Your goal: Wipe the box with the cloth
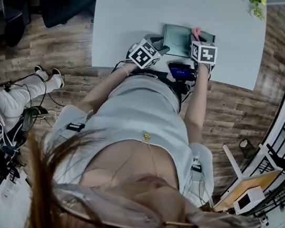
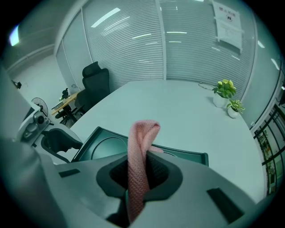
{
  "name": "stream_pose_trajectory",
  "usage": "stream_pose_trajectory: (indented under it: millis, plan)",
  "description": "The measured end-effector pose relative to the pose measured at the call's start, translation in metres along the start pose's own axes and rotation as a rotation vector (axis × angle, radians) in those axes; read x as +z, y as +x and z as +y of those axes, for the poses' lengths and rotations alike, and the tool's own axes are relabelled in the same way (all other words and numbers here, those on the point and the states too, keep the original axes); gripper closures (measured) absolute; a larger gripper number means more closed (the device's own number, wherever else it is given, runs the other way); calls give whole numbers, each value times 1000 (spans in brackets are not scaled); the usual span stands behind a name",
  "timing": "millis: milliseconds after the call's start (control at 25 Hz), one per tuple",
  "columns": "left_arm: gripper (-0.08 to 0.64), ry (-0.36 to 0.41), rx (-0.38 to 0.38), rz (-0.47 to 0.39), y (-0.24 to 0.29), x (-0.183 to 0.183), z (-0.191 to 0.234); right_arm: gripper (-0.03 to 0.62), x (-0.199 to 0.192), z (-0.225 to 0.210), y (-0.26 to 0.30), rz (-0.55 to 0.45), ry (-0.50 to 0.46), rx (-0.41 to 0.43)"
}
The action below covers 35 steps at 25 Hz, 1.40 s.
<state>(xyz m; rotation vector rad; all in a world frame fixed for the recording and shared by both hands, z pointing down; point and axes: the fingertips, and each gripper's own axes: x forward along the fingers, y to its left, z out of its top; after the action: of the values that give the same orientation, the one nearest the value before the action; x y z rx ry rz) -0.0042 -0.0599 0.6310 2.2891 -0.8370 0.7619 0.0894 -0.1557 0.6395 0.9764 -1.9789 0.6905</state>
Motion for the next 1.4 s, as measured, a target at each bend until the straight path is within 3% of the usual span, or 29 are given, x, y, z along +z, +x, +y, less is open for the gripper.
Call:
stream_pose_trajectory:
  millis: [440, 1400]
  plan:
    - [337, 20, -7, 6, 0, -1, -4, 552, 0, 3, -1, -4, -10, -5]
    - [337, 22, -24, 0, 0, 0, -5, 552, 13, 51, 14, 11, -14, 105]
